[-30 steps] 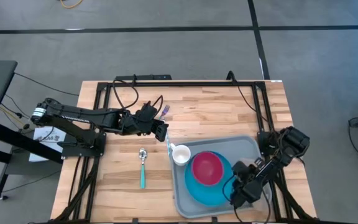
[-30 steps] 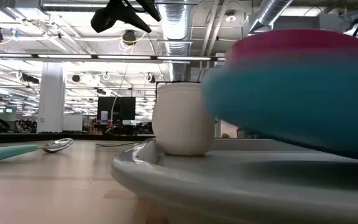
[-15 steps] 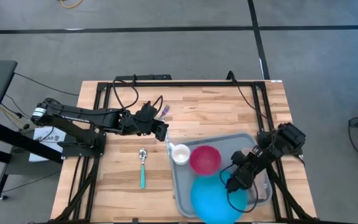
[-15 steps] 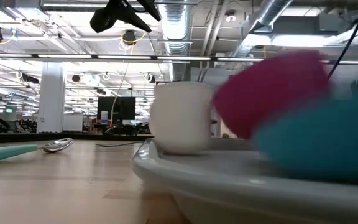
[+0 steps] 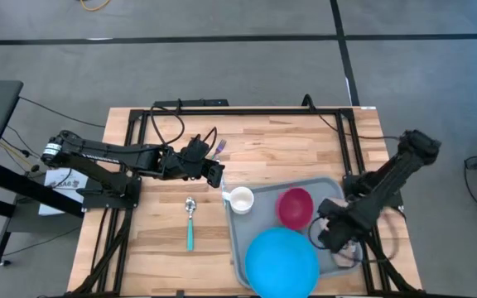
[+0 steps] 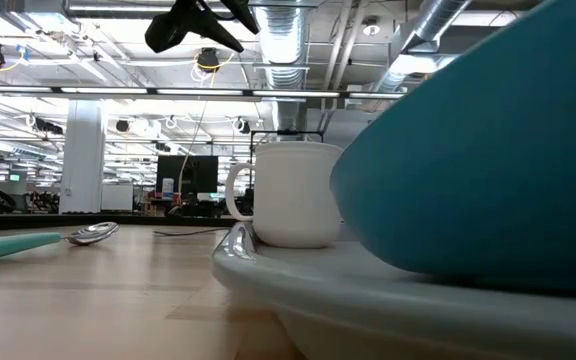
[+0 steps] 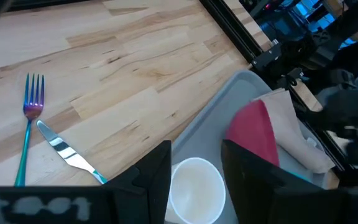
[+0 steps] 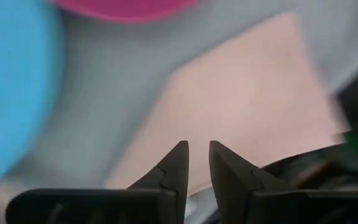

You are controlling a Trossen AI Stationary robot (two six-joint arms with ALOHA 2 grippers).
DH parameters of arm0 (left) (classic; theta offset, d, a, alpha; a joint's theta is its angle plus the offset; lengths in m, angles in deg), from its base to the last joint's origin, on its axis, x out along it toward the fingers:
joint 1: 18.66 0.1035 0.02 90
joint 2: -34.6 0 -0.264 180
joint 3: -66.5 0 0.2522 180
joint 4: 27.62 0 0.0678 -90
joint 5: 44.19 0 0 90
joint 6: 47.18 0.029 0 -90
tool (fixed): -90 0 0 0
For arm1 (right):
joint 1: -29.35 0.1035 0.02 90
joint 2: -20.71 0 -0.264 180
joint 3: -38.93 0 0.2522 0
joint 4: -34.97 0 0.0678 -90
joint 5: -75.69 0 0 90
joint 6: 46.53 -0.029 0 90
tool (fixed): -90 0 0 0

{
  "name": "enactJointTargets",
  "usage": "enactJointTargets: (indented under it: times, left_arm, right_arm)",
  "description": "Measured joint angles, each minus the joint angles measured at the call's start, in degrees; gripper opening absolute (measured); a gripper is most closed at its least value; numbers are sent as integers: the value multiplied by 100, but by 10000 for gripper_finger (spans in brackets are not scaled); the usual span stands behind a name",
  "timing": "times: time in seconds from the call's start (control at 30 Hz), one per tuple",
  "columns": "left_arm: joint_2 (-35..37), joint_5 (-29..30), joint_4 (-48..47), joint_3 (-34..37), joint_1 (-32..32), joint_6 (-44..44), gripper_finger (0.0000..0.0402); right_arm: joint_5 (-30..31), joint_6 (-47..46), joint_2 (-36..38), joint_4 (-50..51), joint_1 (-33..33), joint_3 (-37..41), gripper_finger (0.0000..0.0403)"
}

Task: Set up tray
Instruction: Adjust the blue plate on the tray

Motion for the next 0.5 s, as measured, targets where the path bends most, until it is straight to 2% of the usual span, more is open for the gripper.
enactJointTargets:
  times: [0.13,0.33,0.5]
  left_arm:
    - [0,4,0,0,1,0,127]
    - [0,10,0,0,1,7,127]
    - [0,13,0,0,1,4,127]
  right_arm:
    - [8,-788,295,-488,504,-5,58]
    - [16,-2154,-188,-859,1268,-3,58]
    - [-9,-2363,-528,-1561,1608,-3,58]
